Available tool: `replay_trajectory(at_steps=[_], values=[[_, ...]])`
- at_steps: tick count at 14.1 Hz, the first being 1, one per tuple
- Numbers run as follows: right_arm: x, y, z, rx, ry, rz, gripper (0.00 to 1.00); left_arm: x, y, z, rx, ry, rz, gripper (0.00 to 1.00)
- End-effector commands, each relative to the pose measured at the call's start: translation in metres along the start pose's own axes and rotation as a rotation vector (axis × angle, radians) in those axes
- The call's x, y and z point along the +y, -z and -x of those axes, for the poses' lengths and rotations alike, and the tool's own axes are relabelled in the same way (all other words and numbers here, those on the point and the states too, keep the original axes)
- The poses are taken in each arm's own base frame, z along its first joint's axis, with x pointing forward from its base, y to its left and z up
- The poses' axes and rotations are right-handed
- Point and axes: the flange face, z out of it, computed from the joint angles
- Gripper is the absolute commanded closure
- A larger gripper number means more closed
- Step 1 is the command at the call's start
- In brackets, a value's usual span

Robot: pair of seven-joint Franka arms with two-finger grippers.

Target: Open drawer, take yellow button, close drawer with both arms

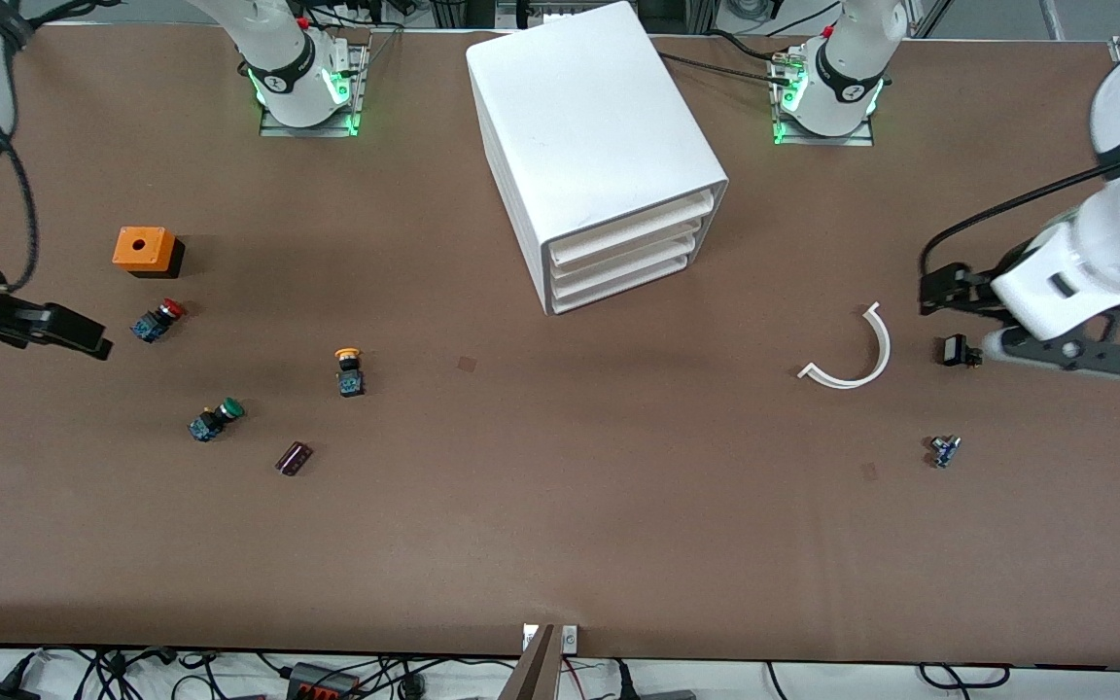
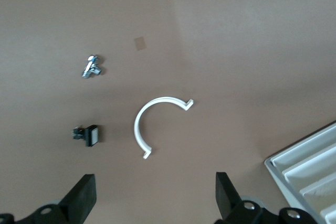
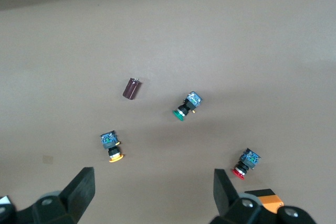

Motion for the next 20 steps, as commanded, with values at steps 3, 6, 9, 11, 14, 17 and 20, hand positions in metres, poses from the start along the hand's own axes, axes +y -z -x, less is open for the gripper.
replay_trajectory(at_steps=[3, 6, 9, 11, 14, 17, 20], values=[[0.05, 0.02, 0.014, 0.005, 0.015, -0.044, 0.0, 0.007, 0.034, 0.067, 0.095, -0.025, -0.033, 0.0], [0.054, 0.02, 0.018, -0.001, 0.025, -0.042, 0.0, 0.007, 0.028, 0.073, 0.128, -0.021, -0.04, 0.0], [0.05, 0.018, 0.021, -0.027, 0.036, -0.019, 0.0, 0.004, 0.025, 0.067, 0.124, -0.019, -0.038, 0.0], [0.041, 0.017, 0.031, -0.055, 0.053, 0.014, 0.0, 0.006, 0.034, 0.067, 0.14, -0.023, -0.043, 0.0], [0.04, 0.014, 0.046, -0.049, 0.058, 0.017, 0.0, 0.006, 0.033, 0.068, 0.129, -0.029, -0.041, 0.0], [0.04, 0.003, 0.062, -0.027, 0.066, 0.013, 0.0, 0.006, 0.032, 0.068, 0.126, -0.032, -0.041, 0.0], [0.039, 0.0, 0.07, -0.037, 0.07, 0.013, 0.0, 0.005, 0.032, 0.067, 0.125, -0.032, -0.041, 0.0]])
